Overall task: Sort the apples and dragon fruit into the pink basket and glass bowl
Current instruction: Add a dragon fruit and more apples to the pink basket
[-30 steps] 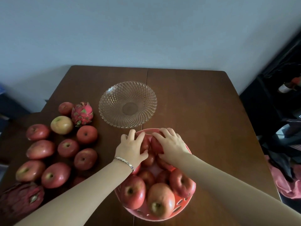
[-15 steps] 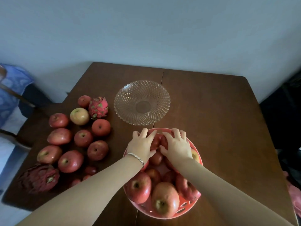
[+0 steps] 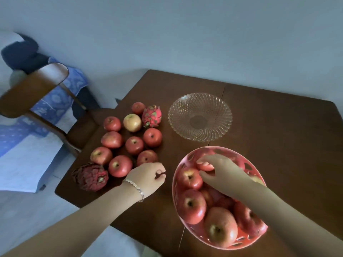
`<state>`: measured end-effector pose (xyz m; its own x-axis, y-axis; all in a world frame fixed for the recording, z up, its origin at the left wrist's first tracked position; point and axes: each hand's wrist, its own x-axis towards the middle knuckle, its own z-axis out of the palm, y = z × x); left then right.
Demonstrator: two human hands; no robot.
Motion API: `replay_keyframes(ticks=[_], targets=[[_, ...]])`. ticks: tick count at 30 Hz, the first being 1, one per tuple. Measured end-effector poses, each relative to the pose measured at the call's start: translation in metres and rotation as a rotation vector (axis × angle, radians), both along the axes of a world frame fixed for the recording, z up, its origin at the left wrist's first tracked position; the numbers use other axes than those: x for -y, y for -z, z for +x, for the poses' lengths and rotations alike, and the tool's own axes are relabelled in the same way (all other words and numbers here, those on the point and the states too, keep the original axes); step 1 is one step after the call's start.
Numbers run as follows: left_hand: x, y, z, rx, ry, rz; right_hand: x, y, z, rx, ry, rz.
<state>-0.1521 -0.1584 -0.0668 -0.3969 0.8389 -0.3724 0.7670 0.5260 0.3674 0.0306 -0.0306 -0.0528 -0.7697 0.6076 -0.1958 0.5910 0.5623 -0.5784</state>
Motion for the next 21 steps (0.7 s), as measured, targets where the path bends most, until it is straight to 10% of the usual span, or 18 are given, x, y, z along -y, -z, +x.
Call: replay_keyframes(ticks=[9, 21], targets=[[0.068, 0.022, -0.134, -0.416, 0.000, -0.481, 0.049, -0.004, -0.105, -0.067, -0.038, -0.017], [0.122, 0.085, -0.211, -0.557, 0.465, -0.118, 0.107, 0.029, -0.182, -0.047, 0.111, -0.220]])
